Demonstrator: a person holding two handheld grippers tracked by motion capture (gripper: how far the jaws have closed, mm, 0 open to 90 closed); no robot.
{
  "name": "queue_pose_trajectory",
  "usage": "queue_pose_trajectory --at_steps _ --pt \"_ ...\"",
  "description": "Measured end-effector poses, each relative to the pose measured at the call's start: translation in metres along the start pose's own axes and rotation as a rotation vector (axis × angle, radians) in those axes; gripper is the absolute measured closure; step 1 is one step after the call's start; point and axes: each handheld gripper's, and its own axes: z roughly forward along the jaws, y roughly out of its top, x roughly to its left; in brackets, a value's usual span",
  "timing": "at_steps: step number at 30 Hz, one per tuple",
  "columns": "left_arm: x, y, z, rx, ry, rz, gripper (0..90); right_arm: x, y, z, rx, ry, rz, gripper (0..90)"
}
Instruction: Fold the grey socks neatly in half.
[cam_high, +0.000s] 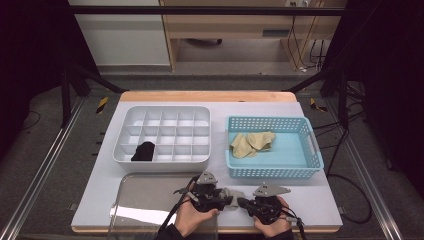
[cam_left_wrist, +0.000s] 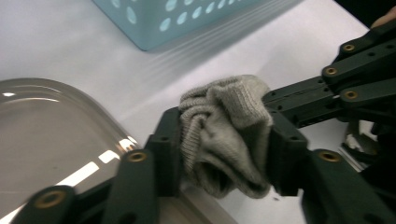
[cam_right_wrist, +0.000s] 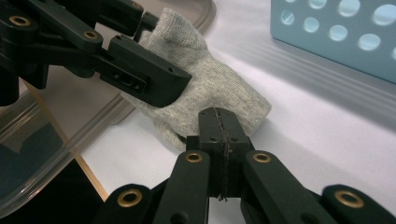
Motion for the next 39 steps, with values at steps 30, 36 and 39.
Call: queue_pose_trajectory --at_steps 30,36,39 --pt "0.010 0.009 -0.088 -0.161 0.077 0.048 66.3 -0.029 -0.013 -0.033 -0.199 -0.171 0.032 53.4" --pt "0.022 0.009 -0.106 -0.189 0.110 0.025 66.0 -0.036 -0.022 -0.040 -0.198 -0.201 0.058 51.8" --pt "0.029 0.010 -0.114 -0.204 0.121 0.013 65.8 -0.040 -0.025 -0.043 -0.199 -0.215 0.073 50.9"
